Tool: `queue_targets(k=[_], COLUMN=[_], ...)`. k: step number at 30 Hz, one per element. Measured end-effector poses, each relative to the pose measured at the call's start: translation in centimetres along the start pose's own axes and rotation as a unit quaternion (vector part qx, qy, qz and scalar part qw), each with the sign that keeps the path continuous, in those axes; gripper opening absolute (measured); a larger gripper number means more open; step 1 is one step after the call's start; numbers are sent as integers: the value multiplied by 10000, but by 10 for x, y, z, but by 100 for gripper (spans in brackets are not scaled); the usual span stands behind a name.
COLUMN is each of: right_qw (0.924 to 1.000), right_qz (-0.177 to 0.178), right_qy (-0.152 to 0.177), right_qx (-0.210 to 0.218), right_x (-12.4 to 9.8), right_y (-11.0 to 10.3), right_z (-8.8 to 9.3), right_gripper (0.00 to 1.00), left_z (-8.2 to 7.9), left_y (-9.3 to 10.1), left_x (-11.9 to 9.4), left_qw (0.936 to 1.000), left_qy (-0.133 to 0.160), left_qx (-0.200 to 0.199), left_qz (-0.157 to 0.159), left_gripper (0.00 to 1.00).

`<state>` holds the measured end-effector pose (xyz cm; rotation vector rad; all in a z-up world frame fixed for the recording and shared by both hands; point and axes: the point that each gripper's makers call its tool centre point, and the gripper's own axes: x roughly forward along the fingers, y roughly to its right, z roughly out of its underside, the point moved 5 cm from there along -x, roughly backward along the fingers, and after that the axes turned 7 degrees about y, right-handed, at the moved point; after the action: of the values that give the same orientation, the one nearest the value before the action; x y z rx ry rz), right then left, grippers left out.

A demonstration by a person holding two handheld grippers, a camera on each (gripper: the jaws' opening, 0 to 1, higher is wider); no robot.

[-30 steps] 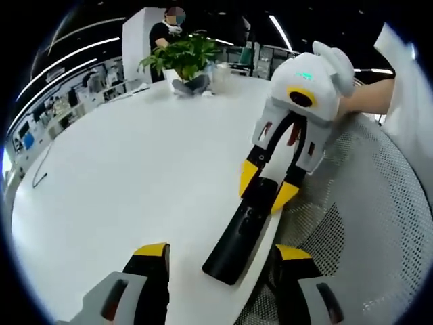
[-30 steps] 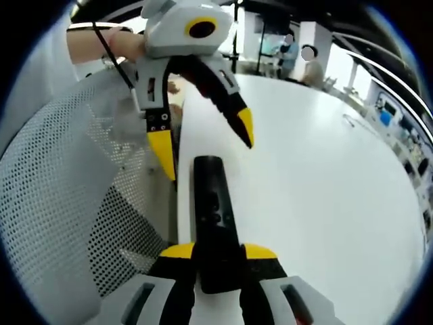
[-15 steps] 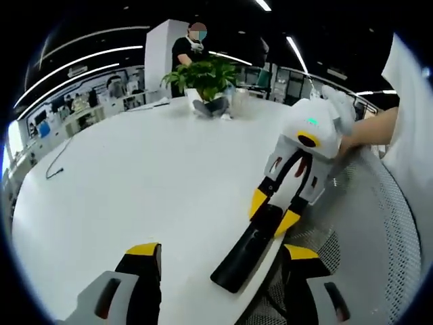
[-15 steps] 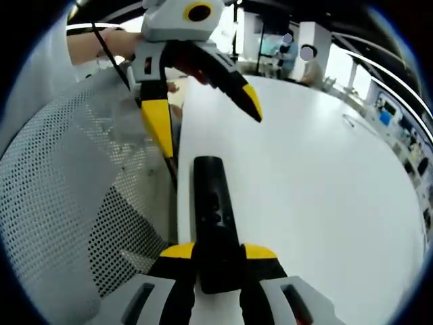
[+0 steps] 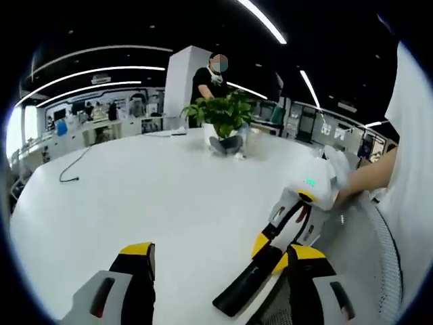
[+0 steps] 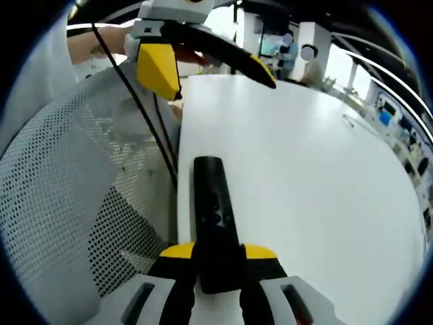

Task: Press the specified remote control buttons in sequence, fully releasing each button before pressing the next.

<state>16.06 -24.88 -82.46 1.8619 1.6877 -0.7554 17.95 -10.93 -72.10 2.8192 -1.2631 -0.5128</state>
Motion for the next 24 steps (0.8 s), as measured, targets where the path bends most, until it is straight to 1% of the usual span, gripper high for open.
queue_targets(k=[3,4,8,12,14,15,17,20,24], right_qw=[10000,10000,10000,10000,10000,10000,10000,10000,10000], right_qz=[0,1,1,5,6,6,5,5,6], right_qy=[-1,0,1,1,3,4,7,10,23], right_qx=[-3,-4,-8,-10,-13,-13,-15,-14,-15], right_x=[0,0,0,0,0,0,0,0,0], right_y=[0,0,0,-1,-1,-1,-1,-1,-1], right_z=[0,0,0,0,0,0,0,0,0], right_gripper=[22,22,22,22,22,22,22,22,22], left_z=[-8,-11,-18,-25,-28,-31,-35,-39,-38], left_y=[-1,-2,-4,-3,-2,-3,-4,-6,-11], left_x=[-6,-8,-13,-18,-20,-22,-26,-31,-38], left_qw=[9997,9993,9979,9958,9949,9934,9917,9895,9869], left_qy=[222,355,610,848,976,1108,1233,1350,1400], left_qx=[-24,-21,-5,133,-26,-90,-125,49,192], left_qz=[-59,-103,-215,-308,-258,-279,-331,-512,-780], left_gripper=[86,87,90,95,95,95,97,100,100])
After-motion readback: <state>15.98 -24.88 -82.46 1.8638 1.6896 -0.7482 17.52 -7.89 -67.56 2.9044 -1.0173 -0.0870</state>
